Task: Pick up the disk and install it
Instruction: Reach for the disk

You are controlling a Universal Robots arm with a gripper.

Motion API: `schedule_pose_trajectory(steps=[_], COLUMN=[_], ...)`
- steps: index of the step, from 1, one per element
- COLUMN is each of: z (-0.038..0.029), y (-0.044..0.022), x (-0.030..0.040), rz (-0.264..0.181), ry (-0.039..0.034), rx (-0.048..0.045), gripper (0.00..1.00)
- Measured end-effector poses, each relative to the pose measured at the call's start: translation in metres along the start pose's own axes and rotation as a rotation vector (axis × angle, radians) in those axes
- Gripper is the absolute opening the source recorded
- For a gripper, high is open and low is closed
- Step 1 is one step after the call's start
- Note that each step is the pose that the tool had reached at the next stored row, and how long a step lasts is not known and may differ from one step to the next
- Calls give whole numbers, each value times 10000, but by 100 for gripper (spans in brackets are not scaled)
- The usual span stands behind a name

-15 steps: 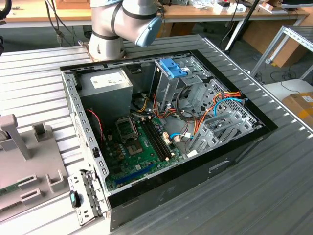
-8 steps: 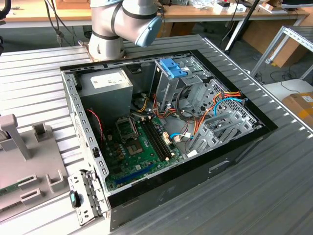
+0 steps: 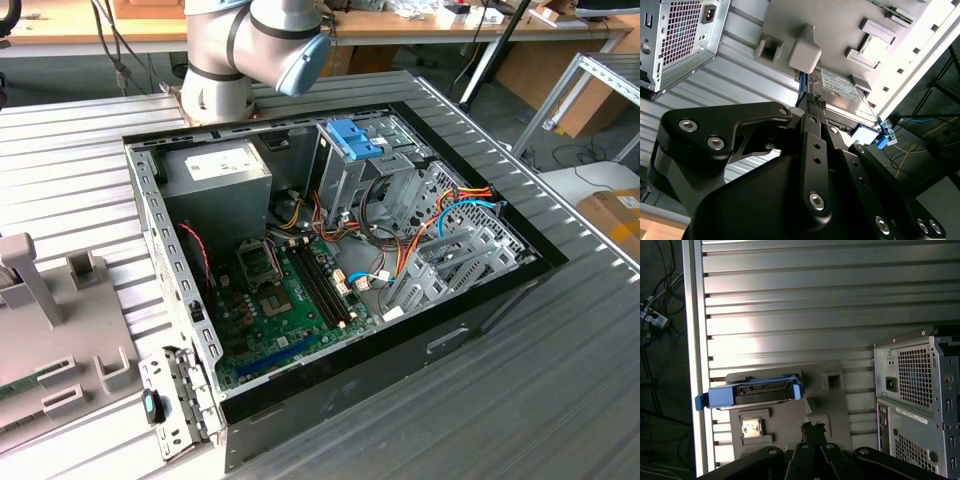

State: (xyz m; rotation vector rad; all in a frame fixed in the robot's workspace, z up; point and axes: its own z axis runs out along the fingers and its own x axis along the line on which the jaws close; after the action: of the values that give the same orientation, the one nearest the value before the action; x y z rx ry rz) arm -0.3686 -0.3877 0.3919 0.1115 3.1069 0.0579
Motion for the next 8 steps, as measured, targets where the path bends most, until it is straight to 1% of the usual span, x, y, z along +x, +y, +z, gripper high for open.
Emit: schedule_pose_trajectory(steps=[3,6,7,8], z=[2,2,1,1], y=[21,22,22,20], x=[2,5,11,37], rz=[0,0,2,0], ry=[0,1,2,0], rx=[-1,0,1,0], gripper=[11,11,11,11])
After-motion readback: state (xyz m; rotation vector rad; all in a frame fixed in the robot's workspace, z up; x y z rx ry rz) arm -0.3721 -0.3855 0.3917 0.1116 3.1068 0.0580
